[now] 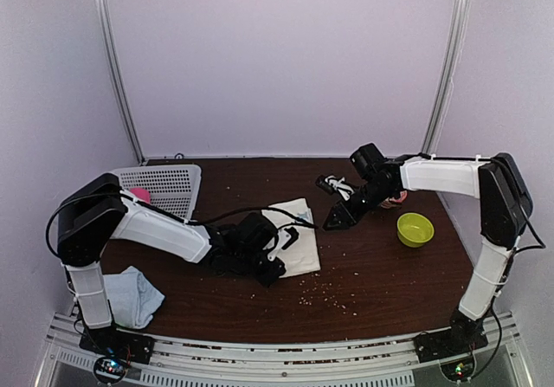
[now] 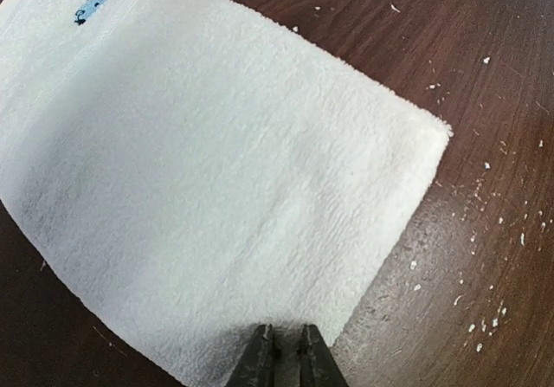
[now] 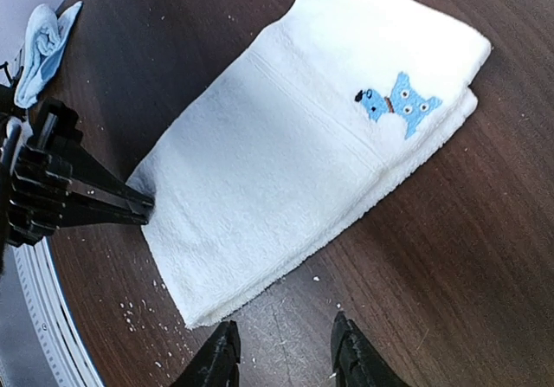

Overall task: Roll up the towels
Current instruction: Smooth out the towel at the center of the board.

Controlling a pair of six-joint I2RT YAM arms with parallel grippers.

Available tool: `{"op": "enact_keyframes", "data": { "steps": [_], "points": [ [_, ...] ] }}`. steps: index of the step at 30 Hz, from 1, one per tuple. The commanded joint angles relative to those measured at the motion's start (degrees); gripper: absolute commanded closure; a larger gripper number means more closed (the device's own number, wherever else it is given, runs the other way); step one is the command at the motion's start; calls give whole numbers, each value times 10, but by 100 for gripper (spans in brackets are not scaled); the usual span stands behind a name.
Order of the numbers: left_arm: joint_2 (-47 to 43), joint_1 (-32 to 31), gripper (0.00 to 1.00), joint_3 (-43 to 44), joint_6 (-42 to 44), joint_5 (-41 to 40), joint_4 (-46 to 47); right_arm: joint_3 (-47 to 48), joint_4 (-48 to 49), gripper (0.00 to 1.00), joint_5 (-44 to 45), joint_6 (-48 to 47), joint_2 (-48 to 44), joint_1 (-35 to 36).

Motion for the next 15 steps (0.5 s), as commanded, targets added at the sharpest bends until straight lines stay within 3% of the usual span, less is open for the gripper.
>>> {"op": "enact_keyframes", "data": {
  "steps": [1, 5, 7, 12, 15],
  "points": [
    [-14, 2, 85, 3, 10, -10, -20, -25, 30, 63, 1, -23, -42, -5],
    [-77, -2, 59, -9, 74, -22, -27, -52, 43, 63, 15, -30, -92, -13],
    [-105, -12, 42, -15, 118, -41, -34, -79, 56, 62, 36, -35, -123, -13],
    [-121, -16, 39, 6, 208, -92, -75, -171, 111, 59, 69, -43, -212, -15],
    [-110, -17, 45, 5, 288, -51, -79, -216, 149, 57, 62, -39, -233, -17]
  ]
}}
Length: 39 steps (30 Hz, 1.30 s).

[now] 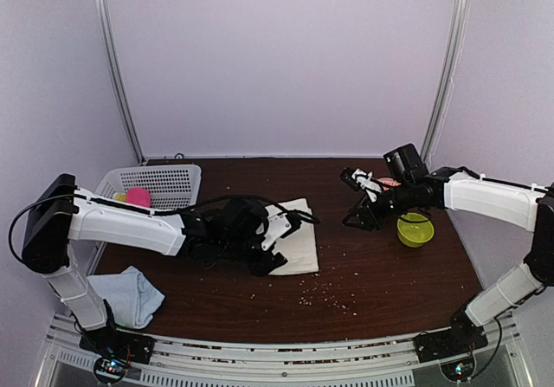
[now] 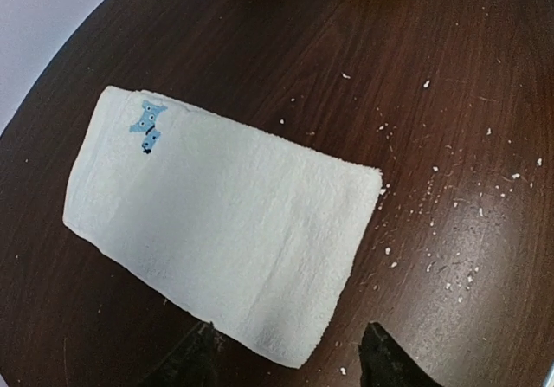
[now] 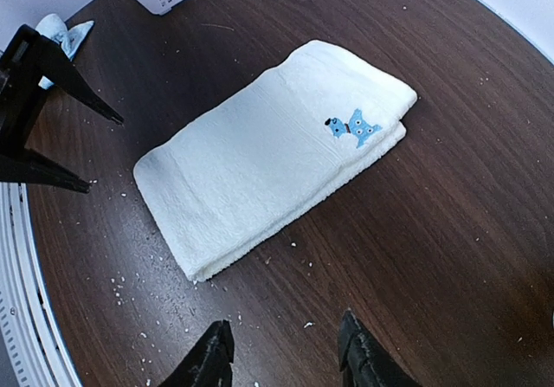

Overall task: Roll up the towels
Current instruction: Smooth out the towel at the center of the board, then pick up the towel from the center of the board.

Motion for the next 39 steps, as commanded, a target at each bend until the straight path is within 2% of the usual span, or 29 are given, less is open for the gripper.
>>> {"op": "enact_keyframes", "data": {
  "steps": [1, 4, 12, 17, 22, 32, 35, 39],
  "points": [
    [15, -4, 47, 4, 157, 35, -24, -44, 57, 57, 18, -7, -17, -3],
    [23, -6, 46, 8, 210, 53, -17, -33, 52, 57, 11, -5, -11, -3],
    [95, -5, 46, 80, 256, 103, -56, -21, 36, 57, -10, -19, 26, -3],
    [145, 2, 52, 118, 251, 100, -82, -21, 36, 57, -9, -24, 23, -3],
    [148, 12, 57, 104, 256, 104, -81, -29, 38, 56, -15, -27, 10, -3],
    [178, 12, 80, 107, 258, 89, -68, -19, 32, 55, -34, -19, 19, -3],
    [176, 12, 89, 110, 249, 77, -67, -5, 2, 55, -33, -30, 5, -3],
    [168, 16, 96, 125, 213, 139, -101, 30, -52, 55, -47, -23, -32, -24]
  ]
}}
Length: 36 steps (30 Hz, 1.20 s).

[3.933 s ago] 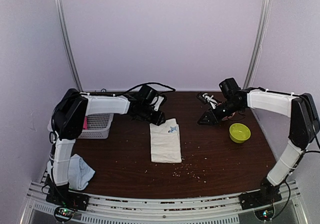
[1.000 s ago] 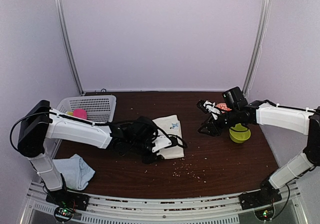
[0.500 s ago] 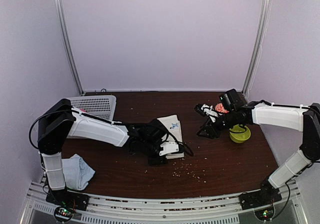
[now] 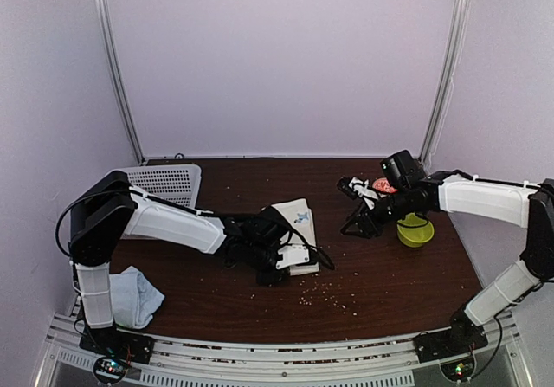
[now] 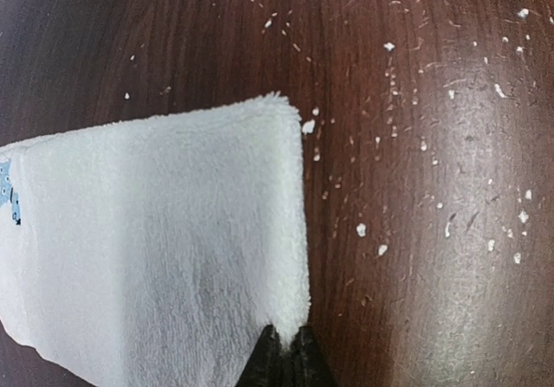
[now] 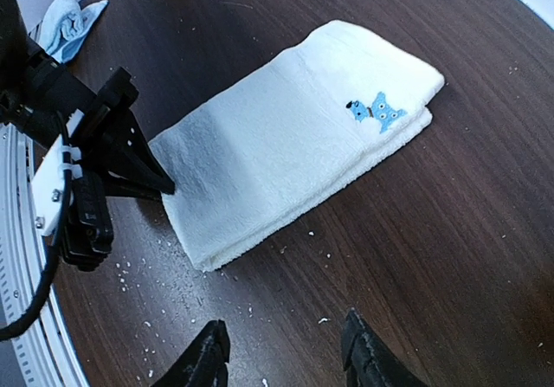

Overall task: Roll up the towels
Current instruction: Pick up the towel from the center of the board, then roll the towel at the center of the board.

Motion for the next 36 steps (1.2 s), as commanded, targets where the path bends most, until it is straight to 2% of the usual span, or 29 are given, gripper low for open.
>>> {"op": "enact_keyframes", "data": {
  "steps": [1, 4, 6, 8, 12, 15, 19, 22, 24, 27, 31, 36],
  "points": [
    [4, 7, 99, 27, -44, 77, -40, 63, -73, 55, -46, 4, -55, -37],
    [22, 8, 100, 50, -76, 148, -81, 108, -140, 55, -108, -27, -77, -62],
    [51, 8, 100, 72, -116, 168, -107, 114, -172, 54, -136, -52, -98, -59],
    [76, 9, 100, 91, -144, 190, -136, 151, -243, 52, -169, -91, -98, -58],
    [82, 21, 100, 68, -208, 294, -89, 252, -406, 53, -215, -199, -104, -58],
    [99, 38, 100, 72, -255, 379, -73, 215, -389, 49, -220, -240, -166, -46],
    [123, 57, 100, 93, -306, 461, -58, 178, -414, 50, -185, -296, -157, 17],
    [156, 79, 100, 115, -345, 502, -75, 146, -391, 54, -125, -279, -137, 103],
    [172, 86, 100, 106, -380, 568, -49, 117, -357, 56, -75, -268, -127, 169],
    [181, 88, 100, 99, -418, 599, -18, 61, -276, 58, 32, -234, -111, 236],
    [179, 90, 100, 102, -417, 597, -22, 0, -134, 55, 169, -201, -83, 286],
    [180, 91, 100, 105, -400, 570, -44, -18, -19, 52, 220, -191, -11, 296]
  ]
}}
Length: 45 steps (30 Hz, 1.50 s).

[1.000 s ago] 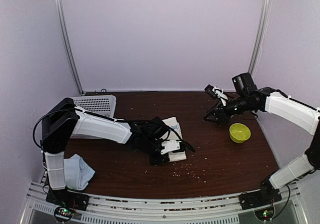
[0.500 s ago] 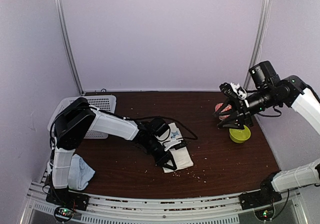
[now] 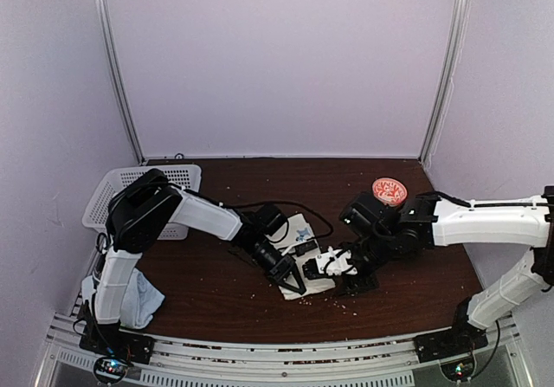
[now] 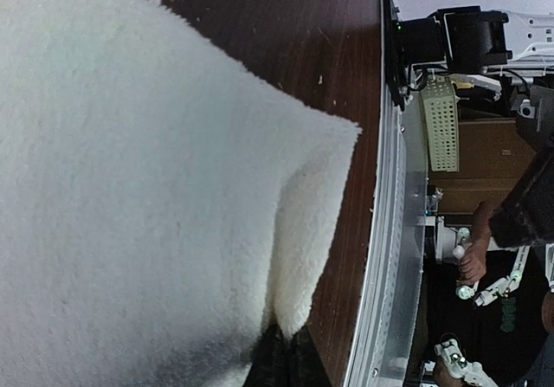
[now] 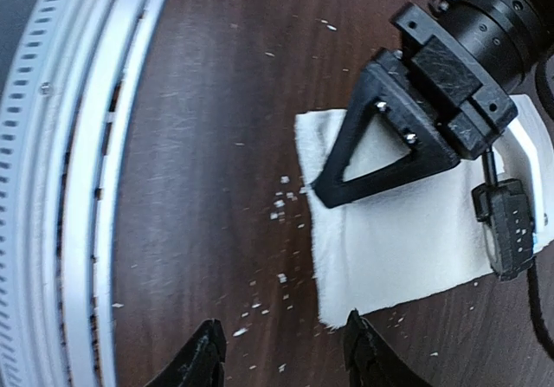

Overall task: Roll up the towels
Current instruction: Roll the towel at the center of the board.

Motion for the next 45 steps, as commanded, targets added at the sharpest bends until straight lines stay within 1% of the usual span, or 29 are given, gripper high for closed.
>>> {"op": "enact_keyframes", "data": {
  "steps": [1, 3, 9, 13, 16, 20, 21, 23, 25, 26, 28, 30, 34, 36, 38, 42, 45],
  "points": [
    [15, -2, 100, -4, 3, -3, -15, -10, 156, 51, 94, 21, 50, 6],
    [16, -1, 100, -4, 3, -3, -15, -11, 177, 49, 88, 12, 76, 7],
    [19, 1, 100, 3, 16, -7, -32, -7, 183, 49, 74, -22, 148, 7],
    [23, 4, 100, 10, 21, -15, -41, -16, 180, 50, 53, -48, 161, 7],
    [25, 6, 100, 12, 21, -19, -44, -15, 186, 52, 59, -43, 176, 8],
    [24, 6, 100, 16, 29, -19, -50, -16, 190, 63, 63, -49, 200, 7],
    [24, 5, 100, 18, 31, -22, -54, -15, 189, 69, 63, -50, 207, 7],
    [24, 6, 99, 25, 42, -33, -69, -8, 171, 86, 58, -55, 226, 7],
    [15, 8, 93, 31, 56, -50, -89, 5, 149, 96, 52, -52, 241, 7],
    [3, 11, 89, 28, 62, -63, -91, 11, 134, 98, 44, -50, 243, 6],
    [-36, 19, 77, 14, 69, -117, -92, 20, 107, 100, 27, -46, 235, 6],
    [-85, 27, 66, -11, 79, -187, -91, 29, 73, 100, 9, -41, 224, 6],
    [-206, 28, 57, -90, 82, -349, -40, 66, -8, 100, -45, -4, 213, 5],
    [-273, 26, 54, -137, 79, -409, -5, 80, -41, 100, -79, 10, 218, 3],
    [-321, 13, 51, -180, 89, -476, 22, 90, -71, 100, -105, 18, 234, 0],
    [-396, -61, 51, -259, 133, -665, 68, 120, -112, 100, -155, 27, 278, -28],
    [-428, -124, 50, -295, 164, -790, 94, 156, -153, 100, -190, 21, 325, -62]
  ]
}}
